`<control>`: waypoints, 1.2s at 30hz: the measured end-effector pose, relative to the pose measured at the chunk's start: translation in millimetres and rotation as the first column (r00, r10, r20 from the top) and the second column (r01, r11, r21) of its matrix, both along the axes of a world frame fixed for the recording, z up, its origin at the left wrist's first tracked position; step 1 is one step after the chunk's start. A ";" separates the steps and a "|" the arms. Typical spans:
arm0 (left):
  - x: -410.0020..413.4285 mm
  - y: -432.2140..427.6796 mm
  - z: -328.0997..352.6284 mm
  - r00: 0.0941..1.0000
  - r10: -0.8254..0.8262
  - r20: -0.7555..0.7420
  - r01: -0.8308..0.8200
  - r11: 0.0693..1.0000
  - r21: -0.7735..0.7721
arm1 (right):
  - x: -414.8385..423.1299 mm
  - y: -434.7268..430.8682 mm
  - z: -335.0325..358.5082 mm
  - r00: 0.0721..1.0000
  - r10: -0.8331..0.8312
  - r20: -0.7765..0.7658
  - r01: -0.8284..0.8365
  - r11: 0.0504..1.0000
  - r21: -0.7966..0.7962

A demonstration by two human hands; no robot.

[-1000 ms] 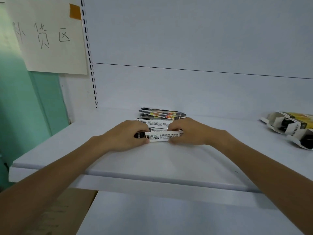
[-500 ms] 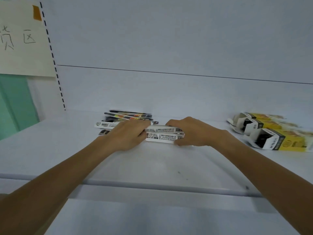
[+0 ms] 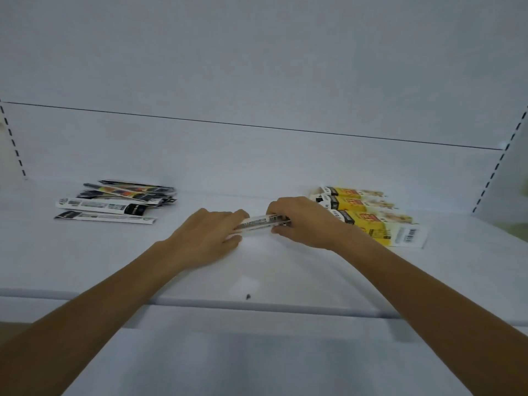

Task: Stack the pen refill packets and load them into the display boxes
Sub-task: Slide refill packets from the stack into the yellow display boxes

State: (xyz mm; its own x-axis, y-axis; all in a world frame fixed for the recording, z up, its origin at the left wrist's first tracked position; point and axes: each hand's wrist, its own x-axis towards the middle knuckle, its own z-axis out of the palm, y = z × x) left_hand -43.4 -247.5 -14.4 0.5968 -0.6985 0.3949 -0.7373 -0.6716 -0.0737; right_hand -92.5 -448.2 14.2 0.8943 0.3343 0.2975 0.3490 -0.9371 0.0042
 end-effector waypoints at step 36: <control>7.8 -74.8 -7.9 0.999 0.002 0.054 -0.002 1.000 -0.006 | -50.1 -196.8 -46.1 0.800 -0.600 -0.023 0.458 0.585 0.670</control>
State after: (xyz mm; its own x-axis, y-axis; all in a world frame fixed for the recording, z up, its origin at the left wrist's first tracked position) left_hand -35.6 -322.3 -22.4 0.5762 -0.6947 0.4307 -0.7310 -0.6737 -0.1087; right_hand -142.6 -645.0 -31.9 0.7529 -0.5031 0.4242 -0.1514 -0.7597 -0.6324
